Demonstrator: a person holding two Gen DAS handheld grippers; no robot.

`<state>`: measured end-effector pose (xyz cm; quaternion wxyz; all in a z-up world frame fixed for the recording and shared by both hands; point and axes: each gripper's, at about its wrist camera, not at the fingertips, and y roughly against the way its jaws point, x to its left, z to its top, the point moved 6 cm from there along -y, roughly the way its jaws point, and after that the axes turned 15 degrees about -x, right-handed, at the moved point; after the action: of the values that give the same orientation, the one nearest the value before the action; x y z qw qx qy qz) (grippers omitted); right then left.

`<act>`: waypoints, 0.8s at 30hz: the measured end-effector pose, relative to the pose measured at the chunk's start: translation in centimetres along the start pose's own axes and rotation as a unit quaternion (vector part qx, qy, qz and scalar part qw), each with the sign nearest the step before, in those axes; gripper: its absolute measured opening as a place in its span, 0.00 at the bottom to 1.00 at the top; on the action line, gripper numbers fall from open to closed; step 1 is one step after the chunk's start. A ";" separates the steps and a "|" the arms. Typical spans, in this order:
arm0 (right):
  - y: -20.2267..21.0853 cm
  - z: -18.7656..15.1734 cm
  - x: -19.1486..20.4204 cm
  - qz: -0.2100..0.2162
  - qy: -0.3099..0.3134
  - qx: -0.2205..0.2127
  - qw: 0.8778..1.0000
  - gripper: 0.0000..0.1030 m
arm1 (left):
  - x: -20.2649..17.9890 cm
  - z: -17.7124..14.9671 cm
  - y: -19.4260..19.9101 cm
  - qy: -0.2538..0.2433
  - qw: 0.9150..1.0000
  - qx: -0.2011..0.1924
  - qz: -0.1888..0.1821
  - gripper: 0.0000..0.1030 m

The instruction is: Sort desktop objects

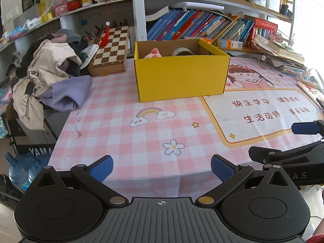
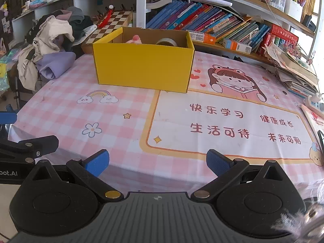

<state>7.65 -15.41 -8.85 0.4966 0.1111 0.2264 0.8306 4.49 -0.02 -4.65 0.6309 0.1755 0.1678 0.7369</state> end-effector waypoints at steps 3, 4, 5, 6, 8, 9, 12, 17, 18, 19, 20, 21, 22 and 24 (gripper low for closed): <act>0.0 0.0 0.0 0.000 0.000 0.001 1.000 1.00 | 0.0 0.0 0.0 0.001 1.000 0.000 -0.001 1.00; 0.0 0.0 0.1 0.000 0.001 0.001 1.000 1.00 | 0.0 0.0 0.0 0.001 1.000 0.001 -0.001 1.00; 0.0 0.0 0.1 0.000 0.001 0.001 1.000 1.00 | 0.1 -0.1 0.0 0.001 1.000 0.001 -0.001 1.00; 0.0 0.0 0.1 0.000 0.001 0.001 1.000 1.00 | 0.1 -0.1 0.0 0.001 1.000 0.001 -0.001 1.00; 0.0 0.0 0.1 0.001 0.001 0.001 1.000 1.00 | 0.1 -0.1 0.1 0.002 1.000 0.002 -0.002 1.00; 0.0 0.0 0.2 0.001 0.001 0.001 1.000 1.00 | 0.1 -0.1 0.1 0.002 1.000 0.002 -0.002 1.00; 0.0 -0.1 -0.2 0.003 0.003 0.001 1.000 1.00 | 0.0 -0.2 0.1 0.002 1.000 0.002 -0.004 1.00; 0.0 -0.1 -0.1 0.002 0.003 0.001 1.000 1.00 | 0.0 -0.2 0.2 0.002 1.000 0.003 -0.004 1.00; 0.1 -0.1 -0.2 0.004 0.004 0.001 1.000 1.00 | 0.2 -0.2 0.1 0.002 1.000 0.003 -0.005 1.00; 0.1 -0.1 -0.2 0.004 0.004 0.001 1.000 1.00 | 0.1 -0.2 0.1 0.002 1.000 0.002 -0.005 1.00; 0.1 -0.1 -0.2 0.004 0.004 0.001 1.000 1.00 | 0.1 -0.2 0.1 0.002 1.000 0.002 -0.005 1.00; 0.1 -0.1 -0.2 0.003 0.004 0.001 1.000 1.00 | 0.1 -0.2 0.2 0.002 1.000 0.002 -0.005 1.00; 0.1 -0.1 -0.2 0.003 0.003 0.001 1.000 1.00 | 0.1 -0.2 0.2 0.001 1.000 0.002 -0.005 1.00; 0.1 -0.1 0.0 0.002 0.003 0.001 1.000 1.00 | 0.1 -0.2 0.2 0.001 1.000 0.001 -0.005 1.00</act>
<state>7.52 -15.53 -8.91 0.4941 0.1094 0.2282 0.8318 4.19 0.02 -4.76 0.6345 0.1744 0.1704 0.7334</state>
